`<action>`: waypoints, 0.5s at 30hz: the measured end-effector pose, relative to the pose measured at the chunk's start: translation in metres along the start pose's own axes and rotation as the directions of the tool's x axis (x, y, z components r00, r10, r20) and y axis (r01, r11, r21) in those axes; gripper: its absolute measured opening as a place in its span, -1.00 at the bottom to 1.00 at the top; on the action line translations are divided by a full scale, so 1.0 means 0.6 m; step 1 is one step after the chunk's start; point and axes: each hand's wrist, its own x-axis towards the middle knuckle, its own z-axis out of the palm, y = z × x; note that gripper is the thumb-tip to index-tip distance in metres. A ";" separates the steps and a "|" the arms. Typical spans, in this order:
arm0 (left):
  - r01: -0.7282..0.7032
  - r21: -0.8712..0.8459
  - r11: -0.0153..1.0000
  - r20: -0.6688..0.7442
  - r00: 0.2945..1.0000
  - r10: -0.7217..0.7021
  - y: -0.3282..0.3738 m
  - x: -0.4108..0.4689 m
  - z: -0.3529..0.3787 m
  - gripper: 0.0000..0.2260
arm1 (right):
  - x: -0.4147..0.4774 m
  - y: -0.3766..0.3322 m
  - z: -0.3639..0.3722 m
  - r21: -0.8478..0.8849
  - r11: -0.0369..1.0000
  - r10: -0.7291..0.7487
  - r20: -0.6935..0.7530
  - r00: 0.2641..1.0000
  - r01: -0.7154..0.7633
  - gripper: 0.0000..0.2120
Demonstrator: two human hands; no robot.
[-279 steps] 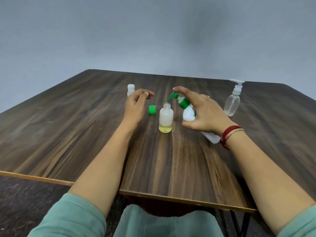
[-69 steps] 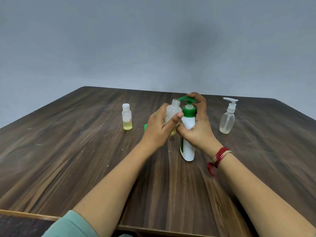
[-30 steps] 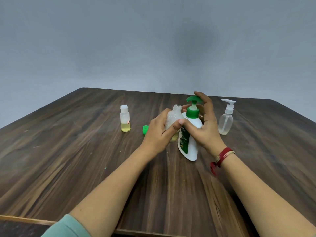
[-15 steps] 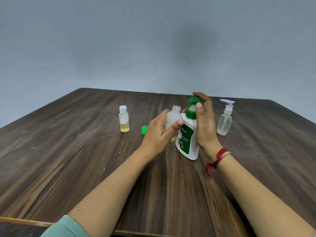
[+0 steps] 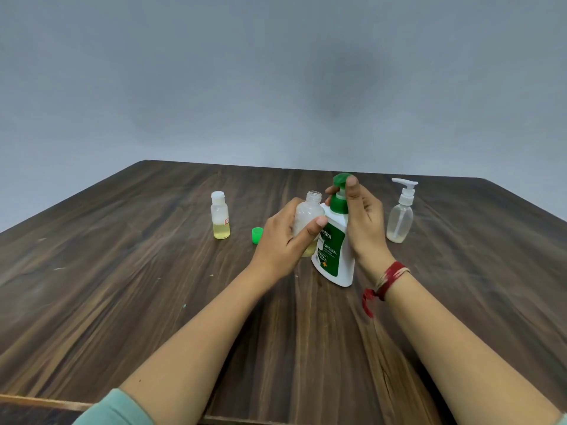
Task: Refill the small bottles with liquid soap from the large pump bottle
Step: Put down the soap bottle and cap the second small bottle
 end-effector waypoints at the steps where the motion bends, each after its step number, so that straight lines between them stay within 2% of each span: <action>1: 0.002 0.000 1.000 0.005 1.000 -0.002 0.000 0.000 0.001 -0.56 | -0.001 0.000 0.000 0.000 1.000 0.001 0.001 1.000 -0.001 -0.59; 6: -0.010 0.001 1.000 -0.002 1.000 0.010 0.002 0.000 0.003 -0.48 | -0.004 -0.002 0.001 0.002 1.000 0.010 -0.011 1.000 -0.010 -0.53; 11: 0.002 0.012 1.000 -0.015 1.000 -0.002 0.000 0.000 0.007 -0.55 | -0.002 -0.002 0.003 -0.008 0.999 0.041 -0.039 0.998 -0.041 -0.50; 15: 0.007 0.006 1.000 -0.019 1.000 -0.007 0.000 0.002 0.009 -0.58 | -0.003 -0.001 0.005 -0.019 0.999 0.043 -0.062 0.997 -0.045 -0.54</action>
